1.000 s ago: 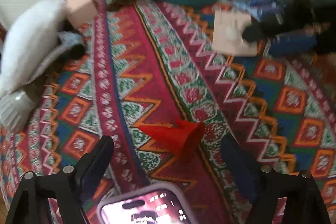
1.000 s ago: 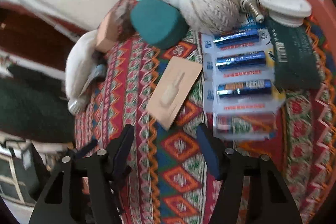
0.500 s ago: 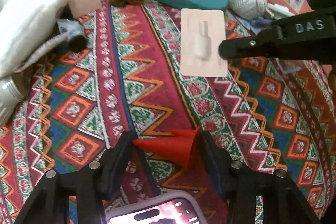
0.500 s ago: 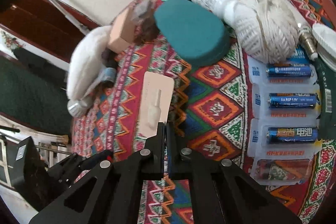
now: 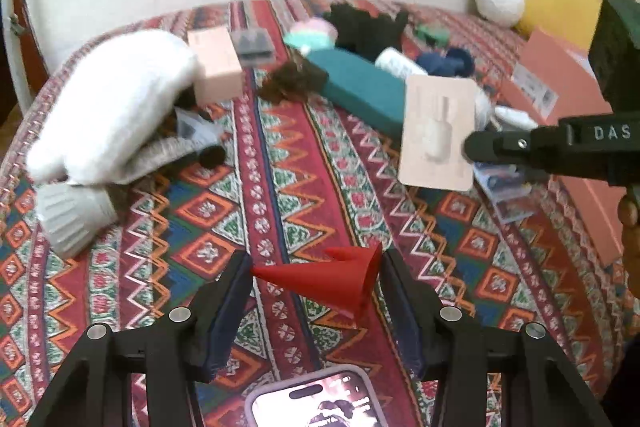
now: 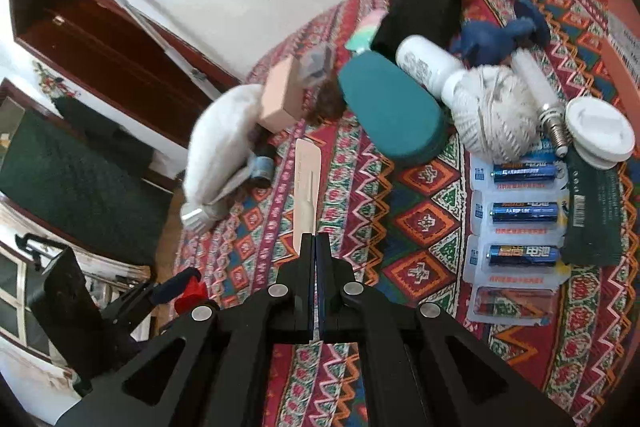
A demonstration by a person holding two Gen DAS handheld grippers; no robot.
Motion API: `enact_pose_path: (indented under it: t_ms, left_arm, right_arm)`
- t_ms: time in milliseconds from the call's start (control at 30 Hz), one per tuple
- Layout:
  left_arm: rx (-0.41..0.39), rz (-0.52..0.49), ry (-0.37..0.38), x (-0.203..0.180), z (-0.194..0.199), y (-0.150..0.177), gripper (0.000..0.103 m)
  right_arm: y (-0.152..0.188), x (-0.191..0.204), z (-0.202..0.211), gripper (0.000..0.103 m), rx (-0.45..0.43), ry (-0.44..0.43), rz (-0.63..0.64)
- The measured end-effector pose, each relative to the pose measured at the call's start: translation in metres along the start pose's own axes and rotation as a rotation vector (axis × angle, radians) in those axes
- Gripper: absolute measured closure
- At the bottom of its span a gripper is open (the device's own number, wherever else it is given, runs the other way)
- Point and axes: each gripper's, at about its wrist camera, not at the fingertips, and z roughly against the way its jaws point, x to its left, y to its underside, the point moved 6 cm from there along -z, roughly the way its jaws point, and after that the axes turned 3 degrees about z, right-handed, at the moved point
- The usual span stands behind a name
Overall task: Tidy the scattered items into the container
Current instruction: 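Carry red cone and blister card into the pink box and release both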
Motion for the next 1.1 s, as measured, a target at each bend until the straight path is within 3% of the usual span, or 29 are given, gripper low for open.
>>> enact_pose_path:
  t_ms: [533, 833, 1100]
  left_arm:
    - [-0.139, -0.095, -0.018, -0.050, 0.089, -0.024, 0.048]
    - [-0.207, -0.232, 0.007, -0.123, 0.129, -0.043, 0.048]
    - [-0.257, -0.356, 0.075, -0.213, 0.148, -0.063, 0.048]
  right_arm:
    - [0.010, 0.042, 0.121, 0.103, -0.176, -0.072, 0.099]
    - [0.021, 0.036, 0.219, 0.103, -0.331, -0.069, 0.110]
    - [0.033, 0.008, 0.303, 0.103, -0.461, -0.046, 0.070]
